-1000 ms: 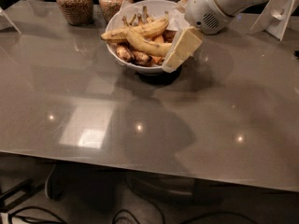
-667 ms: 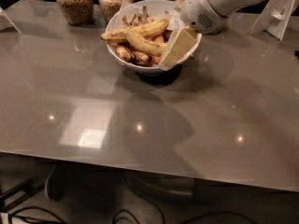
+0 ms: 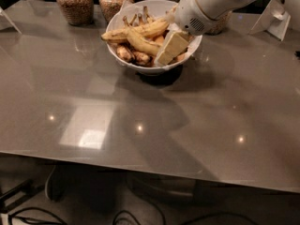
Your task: Pick banana from white bowl
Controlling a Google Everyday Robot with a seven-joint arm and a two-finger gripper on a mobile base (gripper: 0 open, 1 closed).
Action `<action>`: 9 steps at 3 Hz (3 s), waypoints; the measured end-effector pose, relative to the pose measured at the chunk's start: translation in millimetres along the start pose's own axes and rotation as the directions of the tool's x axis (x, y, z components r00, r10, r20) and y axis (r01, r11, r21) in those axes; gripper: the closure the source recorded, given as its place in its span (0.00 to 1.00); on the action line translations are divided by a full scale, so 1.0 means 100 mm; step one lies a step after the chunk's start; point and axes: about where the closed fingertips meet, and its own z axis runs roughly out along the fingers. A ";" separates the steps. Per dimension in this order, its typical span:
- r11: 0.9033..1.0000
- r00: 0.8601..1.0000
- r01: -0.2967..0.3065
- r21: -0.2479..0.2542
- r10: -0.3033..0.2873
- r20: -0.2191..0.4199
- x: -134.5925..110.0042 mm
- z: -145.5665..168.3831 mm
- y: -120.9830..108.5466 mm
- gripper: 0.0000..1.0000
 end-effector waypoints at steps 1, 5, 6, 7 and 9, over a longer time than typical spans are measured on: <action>1.000 1.000 -0.009 -0.014 0.008 -0.030 0.11 0.07 0.00 0.42; 0.999 0.998 -0.031 -0.018 0.030 -0.061 0.26 0.24 -0.14 0.34; 0.999 0.998 -0.030 -0.016 0.030 -0.051 0.23 0.33 -0.23 0.37; 0.999 0.999 -0.030 -0.026 0.029 -0.039 0.18 0.46 -0.28 0.40; 0.998 0.999 -0.028 -0.050 0.026 -0.034 0.16 0.56 -0.27 0.43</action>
Offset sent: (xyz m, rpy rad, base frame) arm 0.0043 -0.0189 -0.0306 -0.0606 0.0708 -0.0325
